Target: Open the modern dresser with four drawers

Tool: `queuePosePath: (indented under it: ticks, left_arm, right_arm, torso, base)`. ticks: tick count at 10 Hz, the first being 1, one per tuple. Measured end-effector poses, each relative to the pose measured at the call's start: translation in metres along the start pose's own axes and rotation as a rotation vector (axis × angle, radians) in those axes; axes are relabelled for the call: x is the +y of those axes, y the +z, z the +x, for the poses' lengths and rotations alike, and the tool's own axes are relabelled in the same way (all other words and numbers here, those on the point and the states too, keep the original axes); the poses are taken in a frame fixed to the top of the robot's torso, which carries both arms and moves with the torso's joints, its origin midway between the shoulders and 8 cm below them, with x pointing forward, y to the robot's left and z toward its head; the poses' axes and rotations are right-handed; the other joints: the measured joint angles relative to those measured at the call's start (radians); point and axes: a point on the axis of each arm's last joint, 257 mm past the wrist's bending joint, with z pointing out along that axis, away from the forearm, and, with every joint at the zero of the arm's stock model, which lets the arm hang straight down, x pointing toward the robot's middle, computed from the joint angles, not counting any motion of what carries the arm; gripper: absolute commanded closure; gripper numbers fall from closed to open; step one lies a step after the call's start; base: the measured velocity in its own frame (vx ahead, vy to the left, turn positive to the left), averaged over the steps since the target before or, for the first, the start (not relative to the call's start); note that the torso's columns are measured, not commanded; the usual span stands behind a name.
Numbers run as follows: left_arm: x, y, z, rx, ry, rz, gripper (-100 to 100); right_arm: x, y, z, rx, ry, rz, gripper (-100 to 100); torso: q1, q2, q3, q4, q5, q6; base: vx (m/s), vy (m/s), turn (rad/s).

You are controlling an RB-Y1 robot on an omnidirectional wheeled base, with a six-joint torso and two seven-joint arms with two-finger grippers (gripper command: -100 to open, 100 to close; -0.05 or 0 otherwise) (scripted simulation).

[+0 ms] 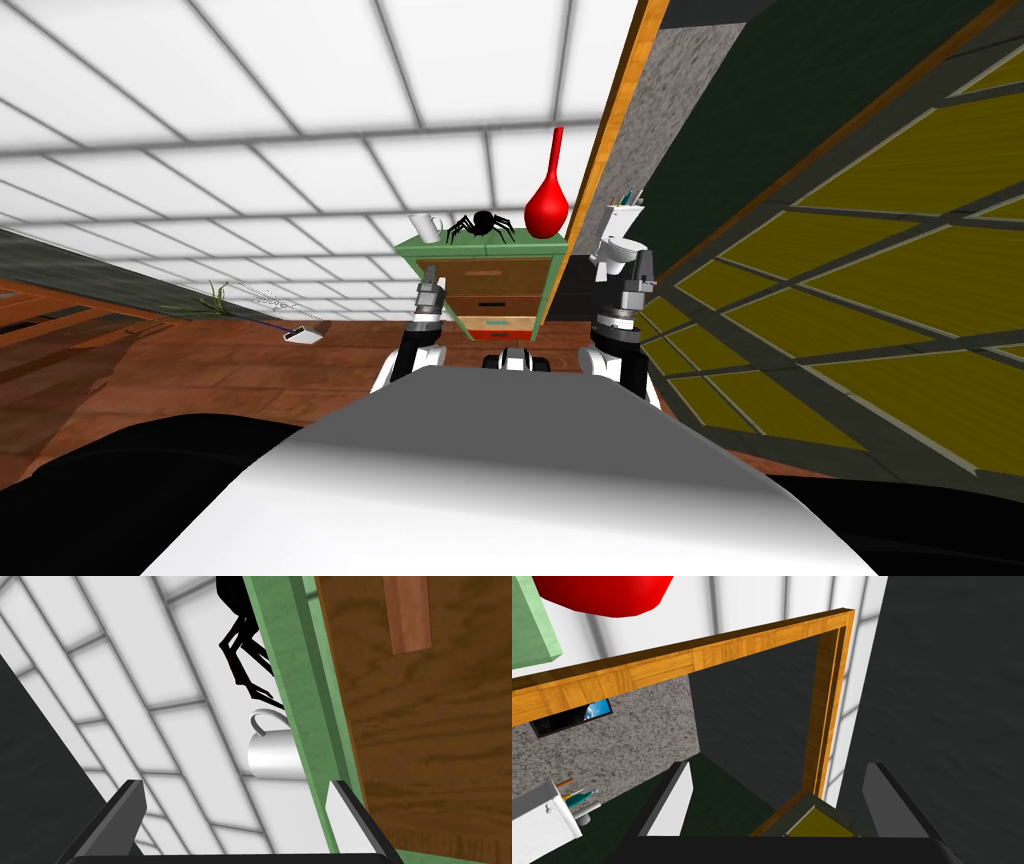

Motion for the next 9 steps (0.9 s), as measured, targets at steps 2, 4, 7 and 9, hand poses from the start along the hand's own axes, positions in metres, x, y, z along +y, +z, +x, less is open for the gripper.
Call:
queuePosePath:
  ticks: [2, 4, 7, 9]
  left_arm:
    - [0.01, 0.002, 0.003, 0.001, -0.005, -0.038, -100]
    - [0.022, 0.001, 0.005, 0.009, -0.004, -0.081, -100]
    - [0.04, -0.001, 0.012, 0.032, 0.004, -0.144, -100]
    - [0.05, -0.002, 0.014, 0.047, 0.012, -0.177, -100]
  right_arm:
    - [0.0, 0.0, 0.0, 0.0, 0.0, 0.0, 0]
    - [0.0, 0.0, 0.0, 0.0, 0.0, 0.0, 0]
    - [0.0, 0.0, 0.0, 0.0, 0.0, 0.0, 0]
    - [0.0, 0.0, 0.0, 0.0, 0.0, 0.0, 0]
  torso:
    - [0.0, 0.0, 0.0, 0.0, 0.0, 0.0]
    - [0.0, 0.0, 0.0, 0.0, 0.0, 0.0]
    - [0.0, 0.0, 0.0, 0.0, 0.0, 0.0]
    - [0.0, 0.001, 0.0, 0.0, 0.0, 0.0]
  base:
    - [0.02, -0.01, -0.038]
    - [0.022, -0.008, -0.048]
    - [0.023, -0.009, -0.033]
    - [0.015, -0.008, -0.034]
